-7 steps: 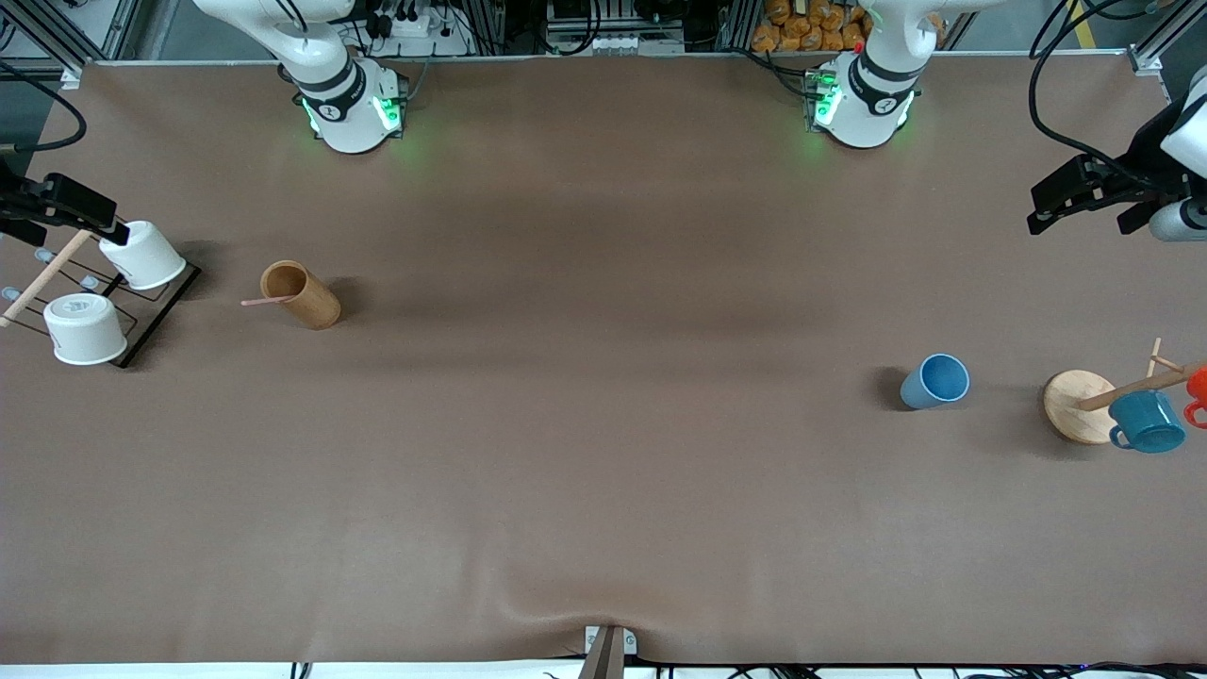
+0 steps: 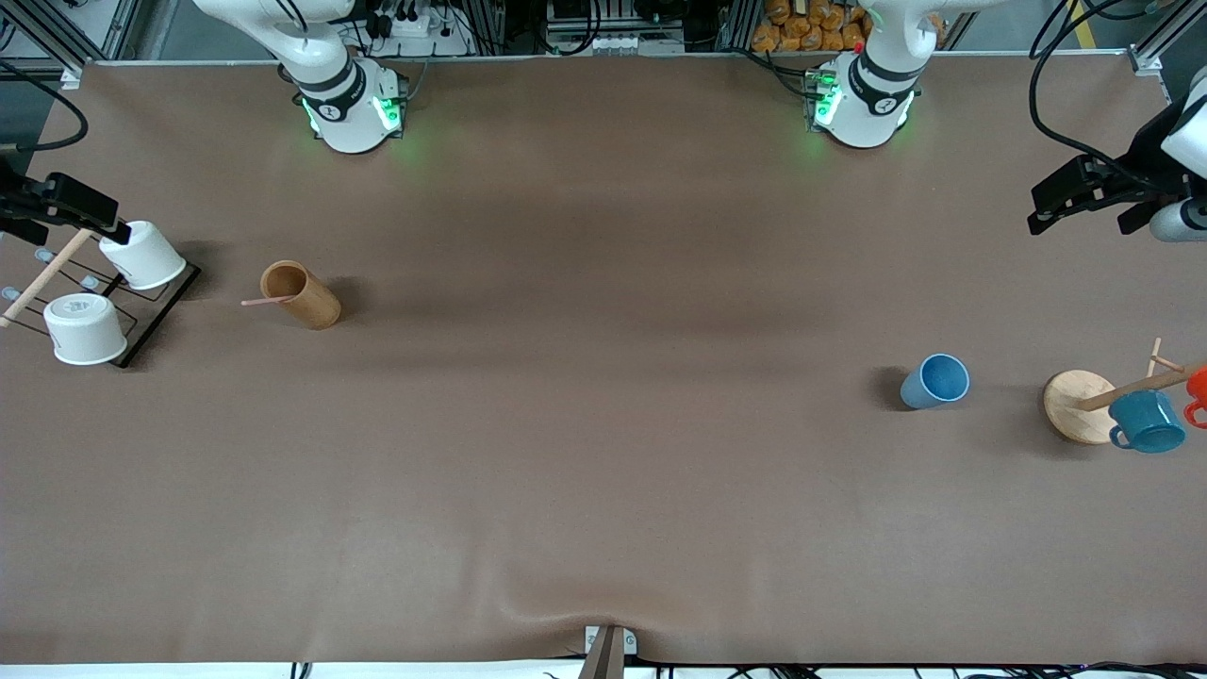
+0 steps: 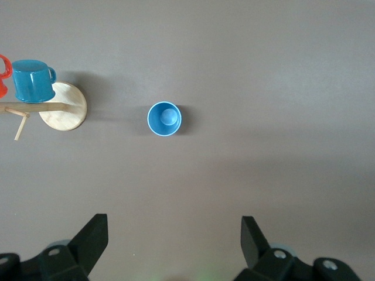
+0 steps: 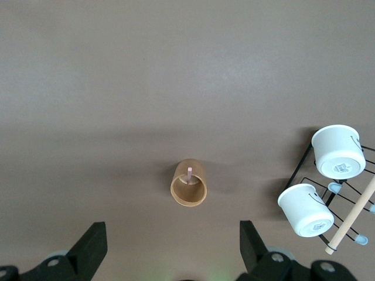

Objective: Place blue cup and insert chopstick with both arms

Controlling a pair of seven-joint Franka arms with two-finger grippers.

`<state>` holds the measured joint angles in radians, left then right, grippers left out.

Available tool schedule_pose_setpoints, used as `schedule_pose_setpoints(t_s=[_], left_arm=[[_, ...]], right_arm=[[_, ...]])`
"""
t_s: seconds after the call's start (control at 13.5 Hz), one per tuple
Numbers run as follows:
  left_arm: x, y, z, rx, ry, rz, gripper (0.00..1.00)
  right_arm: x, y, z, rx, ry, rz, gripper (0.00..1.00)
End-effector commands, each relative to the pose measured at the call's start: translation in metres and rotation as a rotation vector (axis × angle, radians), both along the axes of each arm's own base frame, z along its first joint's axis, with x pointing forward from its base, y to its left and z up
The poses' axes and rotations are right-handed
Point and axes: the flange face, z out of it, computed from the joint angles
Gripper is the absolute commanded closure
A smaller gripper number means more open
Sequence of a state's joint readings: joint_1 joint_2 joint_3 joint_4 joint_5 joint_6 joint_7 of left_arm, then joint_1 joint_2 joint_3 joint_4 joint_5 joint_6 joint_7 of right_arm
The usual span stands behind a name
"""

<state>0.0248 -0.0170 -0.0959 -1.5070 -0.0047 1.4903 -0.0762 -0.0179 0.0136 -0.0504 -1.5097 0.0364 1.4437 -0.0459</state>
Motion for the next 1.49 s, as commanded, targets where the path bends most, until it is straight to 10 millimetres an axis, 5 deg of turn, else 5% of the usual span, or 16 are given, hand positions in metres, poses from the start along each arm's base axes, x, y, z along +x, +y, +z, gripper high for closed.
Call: schedule_pose_setpoints(t_s=[0.0,0.22,0.67,1.19,1.41], left_arm=[[0.005,0.003,-0.005,0.029,0.015,-0.001,0.0],[0.027,0.013,-0.049,0.018,0.069,0.014,0.0],[0.039,0.038,-0.174,0.015,0.026,0.039,0.0],[0.058,0.057,-0.288,-0.001,0.048,0.066,0.0],[0.063,0.058,-0.318,-0.003,0.059,0.066,0.07]], right_arm=[[0.013,-0.003,-0.047,0.002,0.069,-0.022,0.0],[0.035,-0.025,-0.112,0.007,0.183,-0.063,0.0],[0.069,-0.025,-0.211,-0.001,0.339,-0.123,0.0],[0.066,-0.018,-0.274,0.037,0.458,-0.128,0.37],[0.062,-0.018,-0.287,0.043,0.486,-0.13,0.4]])
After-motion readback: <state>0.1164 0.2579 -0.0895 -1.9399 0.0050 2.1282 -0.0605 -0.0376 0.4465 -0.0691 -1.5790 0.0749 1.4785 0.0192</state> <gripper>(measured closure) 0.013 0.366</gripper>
